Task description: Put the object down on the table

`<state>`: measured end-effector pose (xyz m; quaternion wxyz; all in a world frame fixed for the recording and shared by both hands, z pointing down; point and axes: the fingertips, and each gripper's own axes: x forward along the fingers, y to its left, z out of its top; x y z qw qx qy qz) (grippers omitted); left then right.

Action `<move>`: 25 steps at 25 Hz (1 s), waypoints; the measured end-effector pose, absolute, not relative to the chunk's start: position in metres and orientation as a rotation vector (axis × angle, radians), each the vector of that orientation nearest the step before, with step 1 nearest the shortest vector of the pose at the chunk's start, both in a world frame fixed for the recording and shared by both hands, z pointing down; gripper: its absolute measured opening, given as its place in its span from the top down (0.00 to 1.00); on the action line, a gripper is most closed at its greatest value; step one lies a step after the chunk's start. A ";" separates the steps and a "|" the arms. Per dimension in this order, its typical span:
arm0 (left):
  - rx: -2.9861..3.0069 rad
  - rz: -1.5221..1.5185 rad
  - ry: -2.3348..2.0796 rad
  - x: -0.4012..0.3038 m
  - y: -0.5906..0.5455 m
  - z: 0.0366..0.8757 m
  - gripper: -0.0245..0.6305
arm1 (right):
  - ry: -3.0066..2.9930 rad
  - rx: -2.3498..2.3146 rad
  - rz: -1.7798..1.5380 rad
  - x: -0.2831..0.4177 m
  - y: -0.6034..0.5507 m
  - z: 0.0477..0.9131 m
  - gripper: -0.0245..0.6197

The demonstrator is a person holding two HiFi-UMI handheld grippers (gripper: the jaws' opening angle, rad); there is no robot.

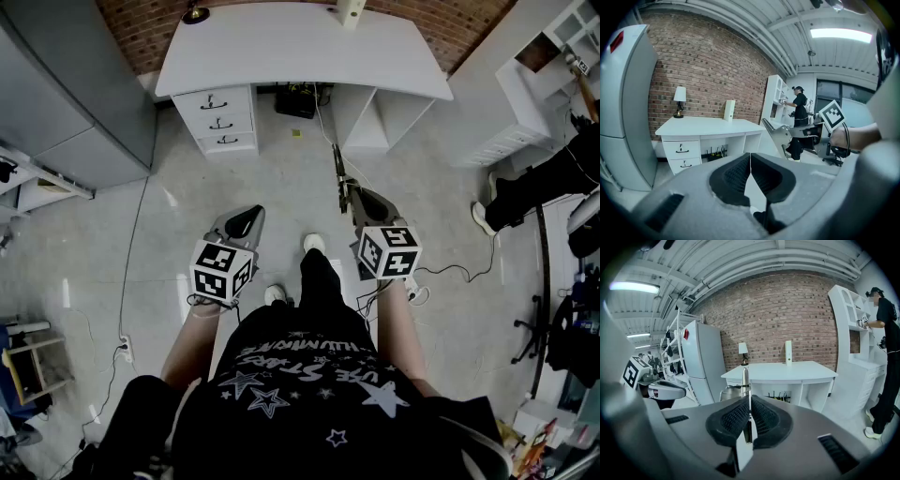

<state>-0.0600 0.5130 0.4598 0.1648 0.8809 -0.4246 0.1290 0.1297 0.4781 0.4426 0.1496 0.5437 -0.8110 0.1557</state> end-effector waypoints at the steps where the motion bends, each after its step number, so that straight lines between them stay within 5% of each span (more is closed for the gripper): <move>1: 2.509 0.371 -1.214 -0.060 0.511 0.460 0.93 | -2.333 1.559 0.445 0.130 0.476 0.442 0.95; 16: 2.444 0.411 -1.289 -0.055 0.424 0.470 0.93 | -2.384 1.482 0.450 0.135 0.382 0.450 0.95; 25: 2.411 0.402 -1.324 0.008 0.309 0.457 0.93 | -2.446 1.446 0.455 0.192 0.254 0.435 0.95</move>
